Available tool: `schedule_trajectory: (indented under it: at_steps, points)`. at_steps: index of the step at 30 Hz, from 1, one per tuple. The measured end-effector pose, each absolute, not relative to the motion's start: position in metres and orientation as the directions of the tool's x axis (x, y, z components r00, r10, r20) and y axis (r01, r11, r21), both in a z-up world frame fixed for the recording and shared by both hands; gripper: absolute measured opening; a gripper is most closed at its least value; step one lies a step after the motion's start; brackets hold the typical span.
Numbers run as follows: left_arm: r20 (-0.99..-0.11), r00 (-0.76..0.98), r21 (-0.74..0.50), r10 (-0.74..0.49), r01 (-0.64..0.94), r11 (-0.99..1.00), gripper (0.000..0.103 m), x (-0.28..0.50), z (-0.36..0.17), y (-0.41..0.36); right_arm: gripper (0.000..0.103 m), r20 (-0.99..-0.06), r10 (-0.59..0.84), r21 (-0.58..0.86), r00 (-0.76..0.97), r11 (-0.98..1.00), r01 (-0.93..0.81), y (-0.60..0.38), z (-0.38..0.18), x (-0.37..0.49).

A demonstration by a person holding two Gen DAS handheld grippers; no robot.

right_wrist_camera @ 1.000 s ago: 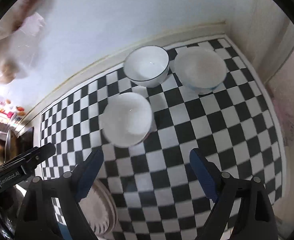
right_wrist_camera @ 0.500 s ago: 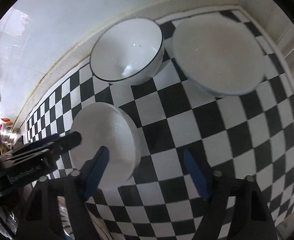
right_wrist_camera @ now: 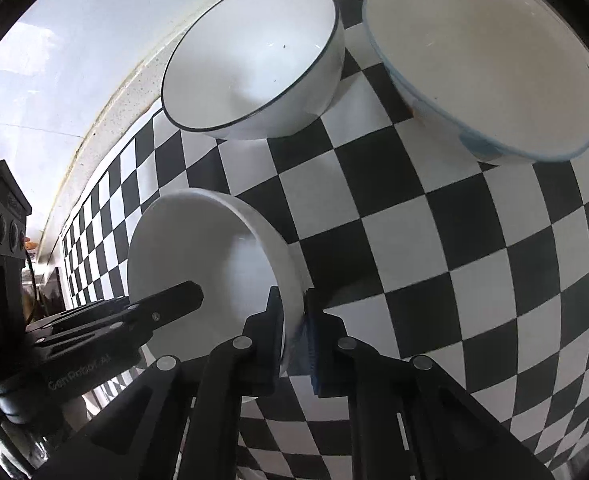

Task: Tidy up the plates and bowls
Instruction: 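Reach both grippers to the black-rimmed white bowl and grip its rim, then lift the black-rimmed bowl with both grippers and carry it beside the plate stack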

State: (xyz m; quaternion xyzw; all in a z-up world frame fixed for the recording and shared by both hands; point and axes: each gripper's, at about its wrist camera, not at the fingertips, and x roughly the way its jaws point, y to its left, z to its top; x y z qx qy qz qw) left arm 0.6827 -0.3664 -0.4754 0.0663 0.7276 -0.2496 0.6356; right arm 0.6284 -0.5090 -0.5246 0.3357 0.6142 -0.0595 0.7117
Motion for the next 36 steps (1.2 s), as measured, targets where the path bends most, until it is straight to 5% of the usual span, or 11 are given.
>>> schedule_trajectory:
  at_steps: [14, 36]
  points:
    - [-0.956, -0.192, -0.290, -0.223, 0.485, 0.825, 0.021, 0.594, -0.436, -0.378, 0.011, -0.911, 0.319, 0.407, 0.263, 0.797, 0.445, -0.492, -0.485, 0.536]
    - [-0.947, -0.282, -0.282, -0.155, 0.498, 0.820, 0.021, 0.504, -0.484, -0.372, 0.011, -0.939, 0.296, 0.343, 0.174, 0.805, 0.484, -0.465, -0.535, 0.468]
